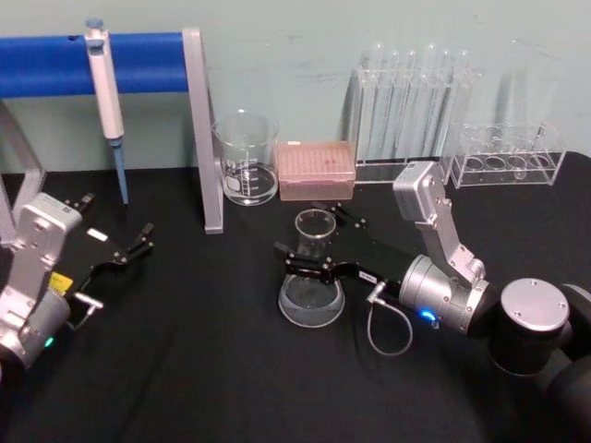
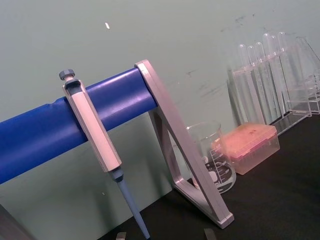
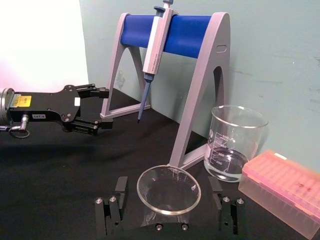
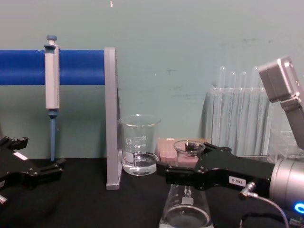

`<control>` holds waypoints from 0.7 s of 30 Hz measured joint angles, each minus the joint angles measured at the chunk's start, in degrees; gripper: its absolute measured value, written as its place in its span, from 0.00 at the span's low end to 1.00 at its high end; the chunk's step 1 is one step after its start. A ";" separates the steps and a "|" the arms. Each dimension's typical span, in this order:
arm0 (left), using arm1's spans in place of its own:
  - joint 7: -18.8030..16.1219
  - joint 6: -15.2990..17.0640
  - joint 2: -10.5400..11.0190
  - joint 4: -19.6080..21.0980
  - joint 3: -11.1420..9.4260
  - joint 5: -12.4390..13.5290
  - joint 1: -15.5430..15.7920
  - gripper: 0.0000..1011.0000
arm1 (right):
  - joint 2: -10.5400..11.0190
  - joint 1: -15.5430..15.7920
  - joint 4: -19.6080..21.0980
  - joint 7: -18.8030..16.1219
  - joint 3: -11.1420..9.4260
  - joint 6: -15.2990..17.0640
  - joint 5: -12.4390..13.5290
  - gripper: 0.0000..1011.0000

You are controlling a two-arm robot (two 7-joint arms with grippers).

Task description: Grasp the erlenmeyer flask with one hand, shake it three times, then place it back.

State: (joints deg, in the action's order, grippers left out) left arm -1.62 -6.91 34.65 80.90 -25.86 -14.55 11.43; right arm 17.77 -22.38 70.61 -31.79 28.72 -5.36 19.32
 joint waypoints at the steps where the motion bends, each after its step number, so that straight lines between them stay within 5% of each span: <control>1: 0.00 0.00 0.00 0.00 0.00 0.00 0.00 0.99 | 0.00 0.00 0.00 0.00 0.00 0.00 0.00 0.99; 21: 0.00 0.00 0.00 0.00 0.00 0.00 0.00 0.99 | 1.81 1.07 1.50 -2.15 -0.41 -0.45 1.48 0.99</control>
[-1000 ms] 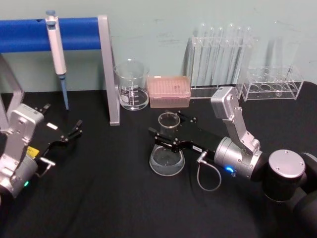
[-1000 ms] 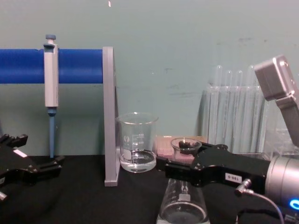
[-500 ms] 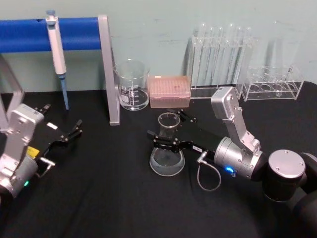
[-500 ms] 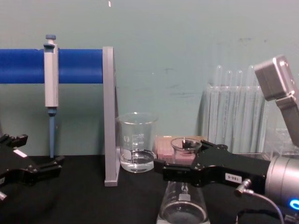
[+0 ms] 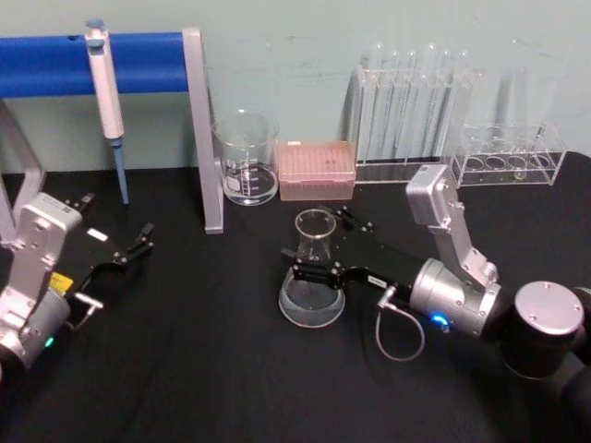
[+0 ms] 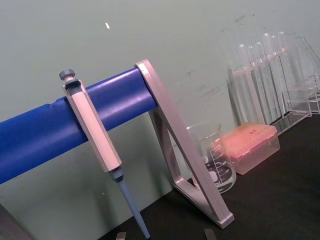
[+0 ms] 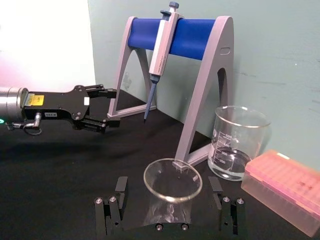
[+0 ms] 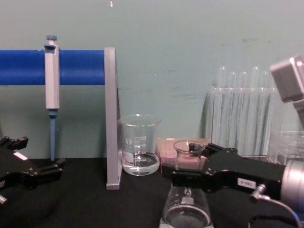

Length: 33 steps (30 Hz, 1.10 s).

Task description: Grasp the erlenmeyer flask with one hand, shake it three times, then place it back.

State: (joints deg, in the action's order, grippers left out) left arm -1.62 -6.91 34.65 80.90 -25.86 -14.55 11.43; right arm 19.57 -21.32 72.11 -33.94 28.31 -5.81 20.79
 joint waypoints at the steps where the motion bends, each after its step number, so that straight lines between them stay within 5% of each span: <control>1: 0.00 0.00 0.00 0.00 0.00 0.00 0.00 0.99 | 0.25 0.19 0.30 -0.02 -0.06 0.04 0.09 0.99; 21: 0.00 0.00 0.00 0.00 0.00 0.00 0.00 0.99 | 8.81 6.55 8.81 -1.71 -2.92 0.97 3.15 0.99; 28: 0.00 0.00 0.00 0.00 0.00 0.00 0.00 0.99 | 9.31 7.56 9.74 0.77 -4.45 0.56 3.37 0.99; 33: 0.00 0.00 0.00 0.00 0.00 0.00 0.00 0.99 | 7.33 8.07 9.54 6.10 -6.77 -0.13 2.65 0.99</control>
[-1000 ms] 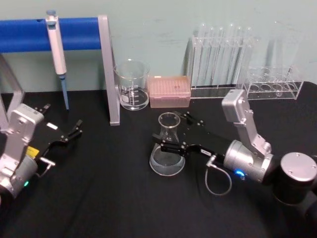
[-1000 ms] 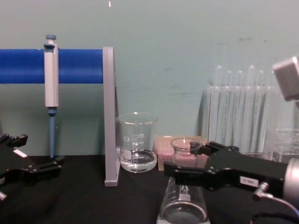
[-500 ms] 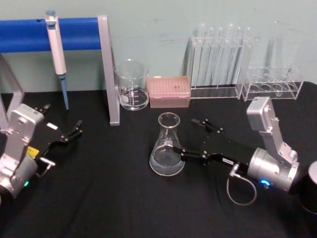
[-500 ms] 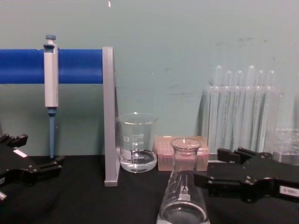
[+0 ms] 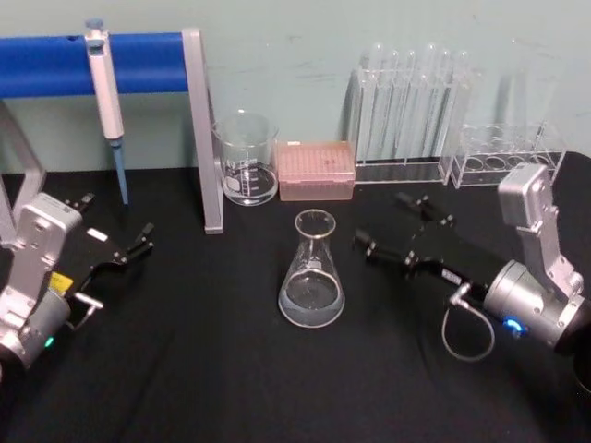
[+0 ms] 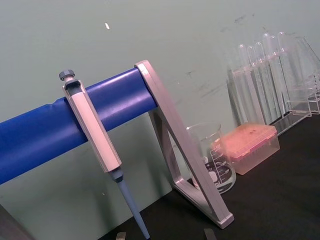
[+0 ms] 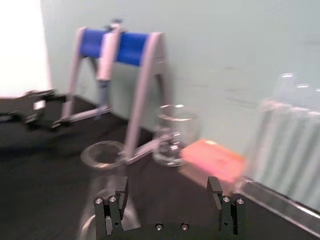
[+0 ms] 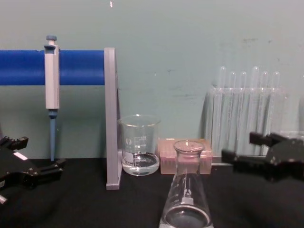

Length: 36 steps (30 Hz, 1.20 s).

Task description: Grasp the erlenmeyer flask with one hand, shake it three times, then place it back.

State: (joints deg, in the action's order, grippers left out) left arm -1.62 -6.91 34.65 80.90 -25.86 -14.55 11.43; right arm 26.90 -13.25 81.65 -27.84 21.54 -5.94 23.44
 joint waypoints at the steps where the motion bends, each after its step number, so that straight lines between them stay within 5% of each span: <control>1: 0.00 0.00 0.00 0.00 0.00 0.00 0.00 0.99 | -0.50 0.08 -0.13 0.98 -0.40 -0.14 -0.20 0.99; 11: 0.00 0.00 0.00 0.00 0.00 0.00 0.00 0.99 | -7.56 0.56 -1.84 13.59 -4.53 -0.83 -3.42 0.99; 16: 0.00 0.00 0.00 0.00 0.00 0.00 0.00 0.99 | -9.58 0.38 -3.06 16.52 -5.07 -0.88 -5.22 0.99; 36: 0.00 0.00 0.00 0.00 0.00 0.00 0.00 0.99 | -13.37 -0.77 -8.57 18.67 -6.12 1.88 -9.37 0.99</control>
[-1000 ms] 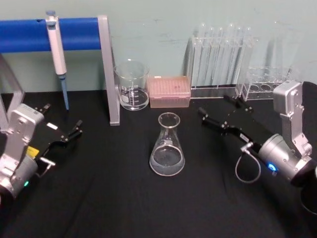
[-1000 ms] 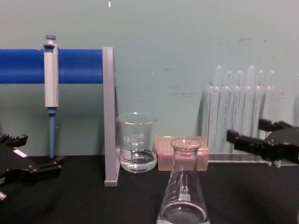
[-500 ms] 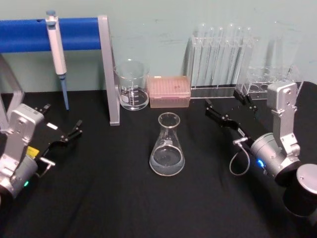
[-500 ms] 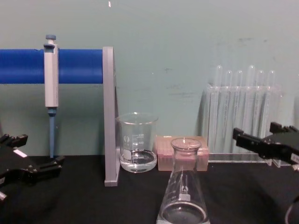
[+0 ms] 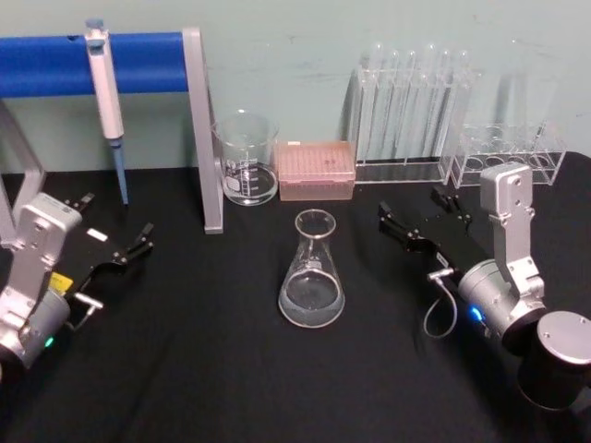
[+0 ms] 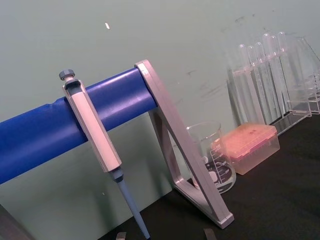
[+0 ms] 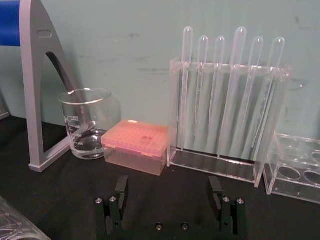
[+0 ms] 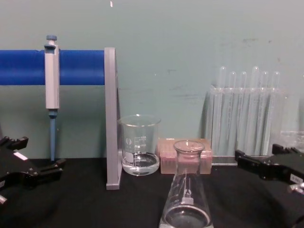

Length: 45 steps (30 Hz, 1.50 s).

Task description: Grasp the erlenmeyer flask with one hand, shake it three times, then place it back.

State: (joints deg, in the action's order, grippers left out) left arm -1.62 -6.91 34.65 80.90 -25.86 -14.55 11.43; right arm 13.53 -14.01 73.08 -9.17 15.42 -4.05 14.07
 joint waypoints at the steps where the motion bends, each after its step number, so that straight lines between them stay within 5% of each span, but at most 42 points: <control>1: 0.00 0.00 0.00 0.00 0.00 0.00 0.00 0.99 | -0.08 0.00 -0.08 -0.02 -0.07 0.08 -0.10 0.99; 45: 0.00 0.00 0.00 0.00 0.00 0.00 0.00 0.99 | -0.26 0.01 -0.19 -0.29 -0.22 0.28 -0.50 0.99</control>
State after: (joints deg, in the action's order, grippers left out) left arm -1.62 -6.91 34.64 80.90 -25.86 -14.55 11.43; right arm 13.27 -14.01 72.89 -9.46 15.20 -3.77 13.57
